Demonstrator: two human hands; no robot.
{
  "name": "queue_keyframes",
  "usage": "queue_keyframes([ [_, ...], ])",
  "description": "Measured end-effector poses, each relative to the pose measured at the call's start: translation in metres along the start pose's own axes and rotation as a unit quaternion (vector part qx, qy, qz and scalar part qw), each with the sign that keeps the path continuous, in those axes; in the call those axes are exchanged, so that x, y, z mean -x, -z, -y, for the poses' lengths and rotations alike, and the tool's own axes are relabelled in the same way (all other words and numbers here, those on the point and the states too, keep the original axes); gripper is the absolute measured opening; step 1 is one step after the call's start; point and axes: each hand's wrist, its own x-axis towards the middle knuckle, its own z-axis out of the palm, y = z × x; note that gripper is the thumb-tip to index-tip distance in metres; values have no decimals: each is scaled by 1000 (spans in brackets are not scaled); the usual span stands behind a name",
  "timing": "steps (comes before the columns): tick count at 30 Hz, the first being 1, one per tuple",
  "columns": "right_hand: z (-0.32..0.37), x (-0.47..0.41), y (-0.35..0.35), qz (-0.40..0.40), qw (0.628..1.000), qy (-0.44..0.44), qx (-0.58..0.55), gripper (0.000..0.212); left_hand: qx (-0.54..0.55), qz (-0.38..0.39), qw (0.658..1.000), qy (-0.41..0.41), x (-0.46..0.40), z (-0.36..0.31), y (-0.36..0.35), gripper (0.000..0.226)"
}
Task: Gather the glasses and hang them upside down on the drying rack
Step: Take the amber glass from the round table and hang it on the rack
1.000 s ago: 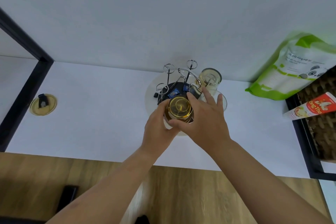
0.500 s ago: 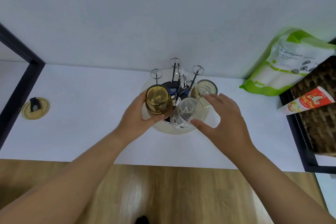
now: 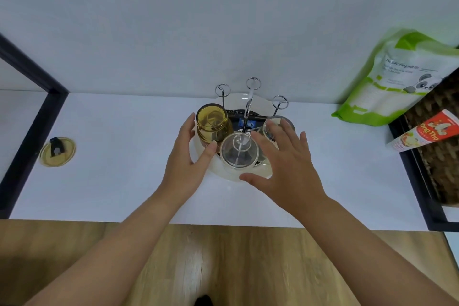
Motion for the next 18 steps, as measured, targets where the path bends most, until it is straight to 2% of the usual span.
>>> queue_keyframes([
  [3, -1, -3, -2, -6, 1000, -4, -7, 86, -57, -27, 996, -58, 8, -5, 0, 69],
  [6, -3, -5, -3, -10, 1000, -2, -8, 87, -132, -8, 985, -106, 12, -11, 2, 82],
  [8, -3, -6, -3, 1, 1000, -4, -16, 86, -155, 11, 981, -117, 9, -12, 3, 87],
  [14, -16, -1, -2, 14, 999, -3, -47, 82, -230, 46, 961, -145, -13, -14, 6, 75],
  [18, -22, -1, 1, 18, 998, -1, -54, 87, -233, 47, 961, -138, -12, -13, 0, 75],
])
